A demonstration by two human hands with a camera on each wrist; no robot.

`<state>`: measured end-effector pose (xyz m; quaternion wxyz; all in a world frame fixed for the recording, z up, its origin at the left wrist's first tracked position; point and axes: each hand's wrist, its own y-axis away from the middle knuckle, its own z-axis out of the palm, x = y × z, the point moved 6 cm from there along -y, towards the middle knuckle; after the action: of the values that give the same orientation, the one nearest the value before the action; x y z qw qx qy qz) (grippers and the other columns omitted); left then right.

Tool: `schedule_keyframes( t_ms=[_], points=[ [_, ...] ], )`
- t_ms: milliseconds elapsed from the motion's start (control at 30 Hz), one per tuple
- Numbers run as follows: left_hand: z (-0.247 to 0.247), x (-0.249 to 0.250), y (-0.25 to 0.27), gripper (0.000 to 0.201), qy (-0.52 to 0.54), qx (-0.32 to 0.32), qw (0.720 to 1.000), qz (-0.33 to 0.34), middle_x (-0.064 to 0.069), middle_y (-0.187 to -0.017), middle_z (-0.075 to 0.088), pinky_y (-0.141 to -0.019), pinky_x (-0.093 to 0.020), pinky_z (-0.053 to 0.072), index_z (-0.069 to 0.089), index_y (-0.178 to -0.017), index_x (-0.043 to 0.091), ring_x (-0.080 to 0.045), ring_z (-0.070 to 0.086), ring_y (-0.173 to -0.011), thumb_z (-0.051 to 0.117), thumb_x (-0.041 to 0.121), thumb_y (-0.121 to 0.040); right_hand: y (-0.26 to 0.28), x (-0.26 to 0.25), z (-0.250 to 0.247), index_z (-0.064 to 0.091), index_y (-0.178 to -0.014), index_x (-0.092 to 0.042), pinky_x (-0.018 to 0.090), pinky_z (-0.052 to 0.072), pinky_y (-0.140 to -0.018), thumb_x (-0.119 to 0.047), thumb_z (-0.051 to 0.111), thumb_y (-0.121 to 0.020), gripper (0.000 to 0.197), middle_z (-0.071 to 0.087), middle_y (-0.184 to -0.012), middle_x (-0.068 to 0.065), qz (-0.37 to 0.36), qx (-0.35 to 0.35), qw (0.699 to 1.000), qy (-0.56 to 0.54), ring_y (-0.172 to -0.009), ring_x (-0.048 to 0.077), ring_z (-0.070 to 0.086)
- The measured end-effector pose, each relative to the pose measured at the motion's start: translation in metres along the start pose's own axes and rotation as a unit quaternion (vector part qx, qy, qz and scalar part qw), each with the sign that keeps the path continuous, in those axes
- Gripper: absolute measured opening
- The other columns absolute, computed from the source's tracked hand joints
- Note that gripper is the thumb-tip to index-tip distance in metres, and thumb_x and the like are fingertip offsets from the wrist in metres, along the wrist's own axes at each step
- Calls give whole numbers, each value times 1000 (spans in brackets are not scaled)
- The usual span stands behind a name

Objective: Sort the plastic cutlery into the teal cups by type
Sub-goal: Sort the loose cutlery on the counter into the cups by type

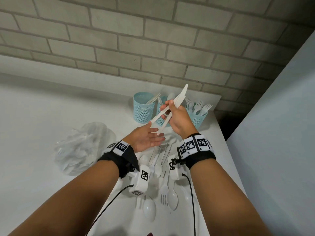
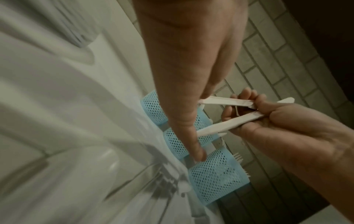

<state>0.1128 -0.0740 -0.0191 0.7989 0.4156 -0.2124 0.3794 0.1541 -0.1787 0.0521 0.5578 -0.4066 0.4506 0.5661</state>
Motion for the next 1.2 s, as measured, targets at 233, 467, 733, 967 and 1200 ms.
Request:
schedule_keyframes(
  t_ms=[233, 467, 733, 967, 1200],
  points=[
    [-3, 8, 1, 53, 188, -37, 981, -7, -33, -119, 52, -84, -51, 52, 37, -128, -6, -46, 54, -108, 41, 36, -95, -1, -3, 3, 52, -85, -12, 23, 52, -74, -19, 35, -102, 25, 53, -71, 4, -25, -14, 999, -22, -75, 15, 59],
    [-2, 10, -1, 32, 117, -4, 993, 9, -21, -100, 58, -79, -40, 55, 53, -106, -8, -31, 61, -90, 35, 18, -102, 1, 3, 15, 55, -92, -13, 27, 49, -82, -8, 48, -96, 9, 63, -84, 7, -11, -82, 996, 26, -83, 14, 63],
    [-7, 13, -4, 18, 80, 53, 995, 34, -9, -79, 50, -51, -18, 53, 53, -89, 0, -14, 51, -68, 40, 7, -99, -8, 1, 14, 55, -90, -11, 24, 54, -64, -17, 51, -96, 10, 67, -94, 11, 11, -62, 951, 304, -76, 16, 63],
    [-24, 26, -5, 15, 92, 95, 988, 79, -12, -84, 55, -53, -17, 54, 54, -89, 1, -17, 56, -73, 46, 10, -97, -37, -40, 26, 57, -97, 1, 25, 58, -58, -11, 57, -93, 12, 65, -100, 23, -33, 1, 966, 258, -73, 23, 65],
    [-31, 31, -1, 6, -1, 115, 991, 74, -5, -79, 59, -54, -14, 50, 58, -89, 9, -12, 55, -68, 54, 11, -94, -76, -62, 44, 61, -103, 1, 43, 57, -79, -20, 62, -90, 25, 67, -103, 18, -135, 113, 949, 260, -91, 30, 66]
  ],
)
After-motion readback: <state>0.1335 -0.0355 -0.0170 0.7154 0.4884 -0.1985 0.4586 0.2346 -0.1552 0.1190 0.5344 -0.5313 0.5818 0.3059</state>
